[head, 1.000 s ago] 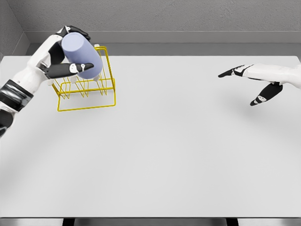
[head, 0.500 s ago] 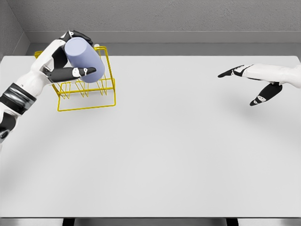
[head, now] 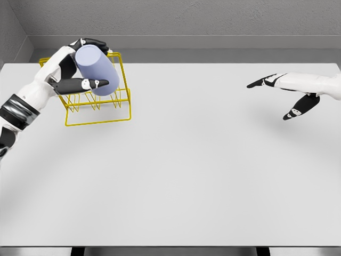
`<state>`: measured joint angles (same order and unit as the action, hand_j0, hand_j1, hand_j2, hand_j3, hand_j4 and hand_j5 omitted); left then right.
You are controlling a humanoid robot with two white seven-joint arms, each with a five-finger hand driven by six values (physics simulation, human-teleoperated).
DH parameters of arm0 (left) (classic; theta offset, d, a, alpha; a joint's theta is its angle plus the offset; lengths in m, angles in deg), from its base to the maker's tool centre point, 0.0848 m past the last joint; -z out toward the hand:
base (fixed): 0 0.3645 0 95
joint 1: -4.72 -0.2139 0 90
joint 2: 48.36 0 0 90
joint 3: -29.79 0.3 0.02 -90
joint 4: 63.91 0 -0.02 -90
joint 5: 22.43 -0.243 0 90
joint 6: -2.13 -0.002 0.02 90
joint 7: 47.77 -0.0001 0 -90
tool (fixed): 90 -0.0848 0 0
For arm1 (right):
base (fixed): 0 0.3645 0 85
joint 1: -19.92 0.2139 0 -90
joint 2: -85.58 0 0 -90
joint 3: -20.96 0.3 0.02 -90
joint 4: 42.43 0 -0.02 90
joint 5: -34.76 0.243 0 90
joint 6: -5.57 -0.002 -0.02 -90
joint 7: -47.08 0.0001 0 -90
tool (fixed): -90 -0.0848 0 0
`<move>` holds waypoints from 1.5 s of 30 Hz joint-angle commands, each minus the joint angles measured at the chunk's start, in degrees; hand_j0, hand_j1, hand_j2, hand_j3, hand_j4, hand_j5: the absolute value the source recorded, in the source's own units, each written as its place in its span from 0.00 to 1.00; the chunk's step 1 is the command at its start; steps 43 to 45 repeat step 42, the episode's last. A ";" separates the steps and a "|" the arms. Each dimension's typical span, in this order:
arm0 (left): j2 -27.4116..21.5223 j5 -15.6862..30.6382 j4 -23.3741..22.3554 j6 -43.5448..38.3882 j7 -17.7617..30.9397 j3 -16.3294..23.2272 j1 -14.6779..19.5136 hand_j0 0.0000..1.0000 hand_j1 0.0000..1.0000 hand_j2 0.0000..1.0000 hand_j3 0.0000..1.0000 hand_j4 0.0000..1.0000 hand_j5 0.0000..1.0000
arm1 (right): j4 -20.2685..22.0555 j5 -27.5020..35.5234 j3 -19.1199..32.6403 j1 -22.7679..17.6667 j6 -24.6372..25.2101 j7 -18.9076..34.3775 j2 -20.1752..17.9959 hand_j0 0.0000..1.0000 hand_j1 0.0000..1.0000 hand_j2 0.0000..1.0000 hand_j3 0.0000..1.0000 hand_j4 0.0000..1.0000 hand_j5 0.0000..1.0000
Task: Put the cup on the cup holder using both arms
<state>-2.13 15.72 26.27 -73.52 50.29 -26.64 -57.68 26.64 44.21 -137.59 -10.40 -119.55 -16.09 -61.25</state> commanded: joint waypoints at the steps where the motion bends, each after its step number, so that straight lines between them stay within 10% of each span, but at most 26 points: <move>1: -0.18 0.17 0.08 -0.02 0.02 -0.09 0.00 0.80 0.80 0.80 0.80 0.80 0.80 | 0.01 0.39 0.09 0.00 0.13 -0.02 -0.03 1.00 1.00 1.00 1.00 1.00 1.00; 9: -0.18 0.17 0.08 0.25 0.02 -0.09 -0.09 1.00 1.00 1.00 1.00 1.00 1.00 | 0.01 0.39 0.09 -0.09 0.13 -0.02 -0.03 1.00 1.00 1.00 1.00 1.00 1.00; 29: -2.99 0.79 4.47 4.02 0.90 -0.88 -2.55 1.00 1.00 1.00 1.00 1.00 1.00 | 0.28 0.39 0.09 0.00 0.13 -0.02 -0.29 1.00 1.00 1.00 1.00 1.00 1.00; 37: -7.38 0.96 7.28 13.96 4.68 -10.54 -13.62 1.00 1.00 1.00 1.00 1.00 1.00 | 0.63 0.39 0.09 0.09 0.13 -0.11 -0.64 1.00 1.00 1.00 1.00 1.00 1.00; 45: -10.46 0.79 9.13 20.66 4.59 -10.99 -19.16 1.00 1.00 1.00 1.00 1.00 1.00 | 0.89 0.48 0.18 0.09 0.13 -0.20 -1.79 1.00 1.00 1.00 1.00 1.00 1.00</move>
